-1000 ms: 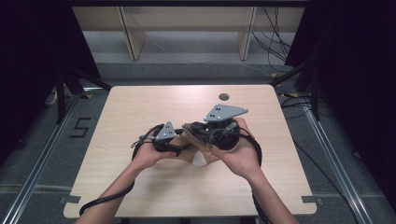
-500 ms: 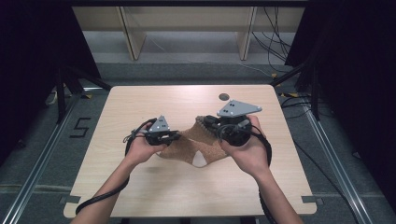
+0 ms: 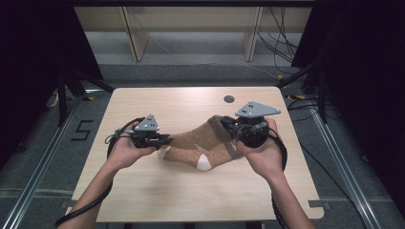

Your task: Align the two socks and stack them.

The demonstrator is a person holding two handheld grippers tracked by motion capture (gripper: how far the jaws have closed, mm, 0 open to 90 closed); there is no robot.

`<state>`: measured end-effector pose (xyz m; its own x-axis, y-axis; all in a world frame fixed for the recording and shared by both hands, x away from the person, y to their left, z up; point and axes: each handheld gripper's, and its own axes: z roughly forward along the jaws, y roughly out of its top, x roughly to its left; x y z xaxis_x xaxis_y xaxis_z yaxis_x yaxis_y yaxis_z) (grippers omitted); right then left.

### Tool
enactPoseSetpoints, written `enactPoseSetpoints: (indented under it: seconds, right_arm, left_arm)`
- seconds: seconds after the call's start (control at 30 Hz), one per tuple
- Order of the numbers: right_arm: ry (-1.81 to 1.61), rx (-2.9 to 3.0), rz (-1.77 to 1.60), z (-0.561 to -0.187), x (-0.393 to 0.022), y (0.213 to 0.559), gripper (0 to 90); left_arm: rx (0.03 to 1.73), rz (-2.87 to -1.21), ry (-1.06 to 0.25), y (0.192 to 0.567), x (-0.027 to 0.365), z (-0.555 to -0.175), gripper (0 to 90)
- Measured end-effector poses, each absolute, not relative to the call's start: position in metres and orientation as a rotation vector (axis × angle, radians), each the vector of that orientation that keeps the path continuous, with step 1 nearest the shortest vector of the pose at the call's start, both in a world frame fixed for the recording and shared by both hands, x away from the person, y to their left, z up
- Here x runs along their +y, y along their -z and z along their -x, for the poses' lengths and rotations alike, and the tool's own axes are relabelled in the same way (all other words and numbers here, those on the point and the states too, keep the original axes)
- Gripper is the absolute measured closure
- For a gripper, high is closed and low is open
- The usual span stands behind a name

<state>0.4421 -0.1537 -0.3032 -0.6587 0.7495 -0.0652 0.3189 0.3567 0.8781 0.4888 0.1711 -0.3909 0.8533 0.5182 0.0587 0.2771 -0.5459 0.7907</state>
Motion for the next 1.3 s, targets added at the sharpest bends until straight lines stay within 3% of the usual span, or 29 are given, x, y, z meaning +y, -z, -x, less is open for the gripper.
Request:
enactPoseSetpoints:
  seconds: [0.43, 0.87, 1.3]
  right_arm:
    - [-1.213, 2.219, -0.978, -0.432, -0.163, 0.321, 85.4]
    - [-1.145, 2.246, -1.110, -0.446, -0.180, 0.360, 85.4]
    - [-1.055, 2.195, -1.206, -0.472, -0.189, 0.386, 85.2]
  left_arm:
    - [0.572, -2.273, -0.282, 0.390, 0.172, -0.474, 81.5]
    - [0.569, -2.399, -0.208, 0.413, 0.150, -0.502, 81.5]
    - [0.630, -2.402, -0.327, 0.427, 0.122, -0.533, 80.6]
